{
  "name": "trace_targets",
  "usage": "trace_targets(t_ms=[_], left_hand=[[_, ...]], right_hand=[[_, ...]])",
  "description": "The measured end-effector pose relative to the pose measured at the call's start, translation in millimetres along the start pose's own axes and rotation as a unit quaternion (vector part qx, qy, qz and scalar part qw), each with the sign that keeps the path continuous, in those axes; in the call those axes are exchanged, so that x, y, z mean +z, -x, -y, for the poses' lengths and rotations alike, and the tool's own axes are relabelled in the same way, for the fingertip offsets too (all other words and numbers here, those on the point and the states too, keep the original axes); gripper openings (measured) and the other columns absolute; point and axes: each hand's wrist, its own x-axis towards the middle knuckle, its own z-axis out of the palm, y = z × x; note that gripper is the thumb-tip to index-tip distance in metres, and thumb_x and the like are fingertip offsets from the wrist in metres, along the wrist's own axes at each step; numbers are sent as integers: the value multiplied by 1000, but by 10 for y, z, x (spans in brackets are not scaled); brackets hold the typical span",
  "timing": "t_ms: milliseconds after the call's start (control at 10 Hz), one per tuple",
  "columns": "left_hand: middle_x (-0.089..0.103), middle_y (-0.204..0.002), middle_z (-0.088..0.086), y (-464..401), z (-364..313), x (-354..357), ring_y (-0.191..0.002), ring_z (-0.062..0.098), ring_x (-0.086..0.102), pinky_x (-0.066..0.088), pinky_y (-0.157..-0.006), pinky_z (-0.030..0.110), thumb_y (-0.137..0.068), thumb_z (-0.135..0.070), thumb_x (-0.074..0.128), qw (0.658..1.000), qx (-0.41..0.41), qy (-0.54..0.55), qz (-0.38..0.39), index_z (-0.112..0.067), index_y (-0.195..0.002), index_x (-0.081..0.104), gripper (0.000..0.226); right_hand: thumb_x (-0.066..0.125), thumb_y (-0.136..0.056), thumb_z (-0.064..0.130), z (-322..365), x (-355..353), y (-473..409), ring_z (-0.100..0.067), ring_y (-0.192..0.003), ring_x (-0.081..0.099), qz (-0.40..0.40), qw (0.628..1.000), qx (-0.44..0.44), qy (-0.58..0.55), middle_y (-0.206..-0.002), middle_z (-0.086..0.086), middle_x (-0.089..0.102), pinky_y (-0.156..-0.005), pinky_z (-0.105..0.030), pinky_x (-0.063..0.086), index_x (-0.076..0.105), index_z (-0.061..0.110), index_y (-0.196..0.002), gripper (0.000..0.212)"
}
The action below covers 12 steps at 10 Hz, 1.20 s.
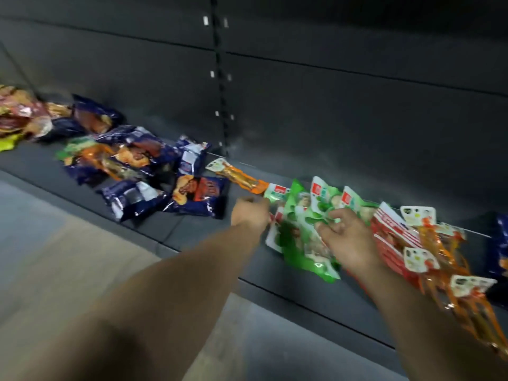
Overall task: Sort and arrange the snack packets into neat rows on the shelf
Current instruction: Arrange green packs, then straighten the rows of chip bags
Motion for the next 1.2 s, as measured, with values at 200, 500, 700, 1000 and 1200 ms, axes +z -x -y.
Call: trace_targets(t_ms=[200, 500, 700, 1000, 1200], left_hand=[[56, -129, 23, -609, 440, -802, -117, 37, 55, 47, -97, 44, -75, -52, 61, 964, -178, 185, -65, -4, -130, 50, 74], [51, -72, 1, -1086, 715, -1069, -63, 16, 52, 47, -79, 32, -82, -53, 65, 917, -186, 313, -162, -14, -111, 46, 52], [55, -75, -3, -1249, 780, -972, -82, 19, 61, 48, -92, 35, -75, -59, 67, 908, -193, 327, -177, -11, -124, 49, 70], [52, -138, 9, -1334, 760, -981, -126, 27, 51, 45, -97, 38, -92, -42, 49, 912, -170, 351, -126, -11, -134, 50, 51], [57, -100, 4, -1043, 355, -862, -77, 11, 59, 53, -73, 22, -98, -14, 47, 899, -135, 407, -86, -14, -92, 50, 7]], right_hand=[[65, -88, 28, 252, 479, 50, -25, -88, 62, 54, 998, -21, 26, -68, 6, 61, -79, -31, 45, 55, 13, -118, 35], [66, -87, 27, 264, 644, 17, -17, -87, 59, 68, 997, -3, 34, -74, 12, 60, -77, -26, 42, 54, 13, -120, 38], [66, -87, 26, 237, 631, 23, -16, -86, 60, 63, 997, 14, 38, -72, 13, 61, -84, -32, 47, 54, 14, -117, 35], [64, -89, 26, 232, 527, 92, -15, -89, 60, 66, 997, 5, 37, -69, 10, 61, -87, -35, 48, 51, 13, -123, 38], [64, -89, 26, 308, 494, 101, -13, -87, 58, 61, 998, -9, 9, -69, 13, 57, -78, -25, 43, 51, 12, -124, 39]])
